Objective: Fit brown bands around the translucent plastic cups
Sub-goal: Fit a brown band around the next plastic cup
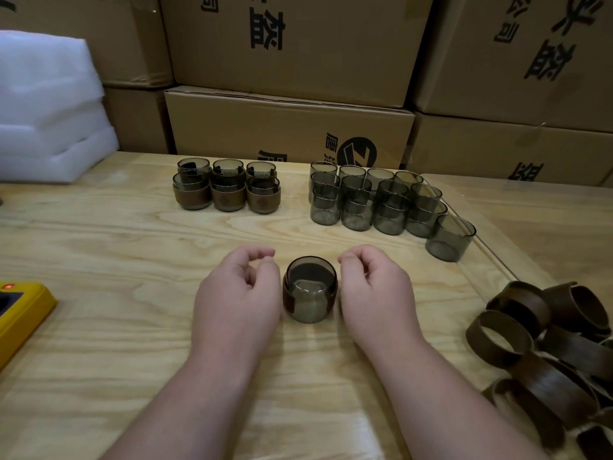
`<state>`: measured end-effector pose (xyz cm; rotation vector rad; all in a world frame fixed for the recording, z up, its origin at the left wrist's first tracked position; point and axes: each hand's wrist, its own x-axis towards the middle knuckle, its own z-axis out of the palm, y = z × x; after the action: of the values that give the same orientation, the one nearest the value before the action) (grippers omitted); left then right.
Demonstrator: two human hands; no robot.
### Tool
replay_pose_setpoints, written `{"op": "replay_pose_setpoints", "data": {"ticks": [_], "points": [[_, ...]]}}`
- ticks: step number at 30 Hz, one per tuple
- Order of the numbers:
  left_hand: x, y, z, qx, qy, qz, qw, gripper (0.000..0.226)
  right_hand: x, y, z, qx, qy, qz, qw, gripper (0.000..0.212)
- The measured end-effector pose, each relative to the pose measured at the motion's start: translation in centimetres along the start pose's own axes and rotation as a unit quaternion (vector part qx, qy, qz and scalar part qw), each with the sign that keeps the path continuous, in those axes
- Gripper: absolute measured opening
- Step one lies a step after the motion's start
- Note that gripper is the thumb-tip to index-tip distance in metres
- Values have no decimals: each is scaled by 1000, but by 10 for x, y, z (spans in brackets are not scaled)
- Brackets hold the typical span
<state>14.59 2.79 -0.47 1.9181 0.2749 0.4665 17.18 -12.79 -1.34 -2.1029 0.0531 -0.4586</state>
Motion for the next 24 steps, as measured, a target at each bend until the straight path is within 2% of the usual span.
{"op": "replay_pose_setpoints", "data": {"ticks": [2, 4, 5, 7, 10, 13, 17, 24], "points": [[-2, 4, -3, 86, -56, 0, 995, 42, 0, -1, -2, -106, -47, -11, 993, 43], [-5, 7, -2, 161, -105, 5, 981, 52, 1, -2, -1, -193, -85, -15, 977, 55], [-5, 8, -1, 183, -118, 7, 976, 54, 0, -2, 0, -202, -91, -18, 975, 57], [-5, 7, -1, 181, -122, 12, 976, 55, -1, -2, 0, -169, -91, -21, 981, 55], [-5, 5, 1, 122, -120, 16, 985, 46, -2, -1, -1, -55, -75, -21, 995, 38], [-7, 6, 3, 66, -123, 24, 990, 40, -1, 1, 1, 30, -63, -22, 997, 46], [-4, 4, 4, 15, -108, 28, 994, 50, -4, -3, 5, 102, -86, -40, 990, 47], [-2, -6, 8, 16, -112, 71, 991, 60, -1, 2, 10, 182, -87, -28, 979, 49]]}}
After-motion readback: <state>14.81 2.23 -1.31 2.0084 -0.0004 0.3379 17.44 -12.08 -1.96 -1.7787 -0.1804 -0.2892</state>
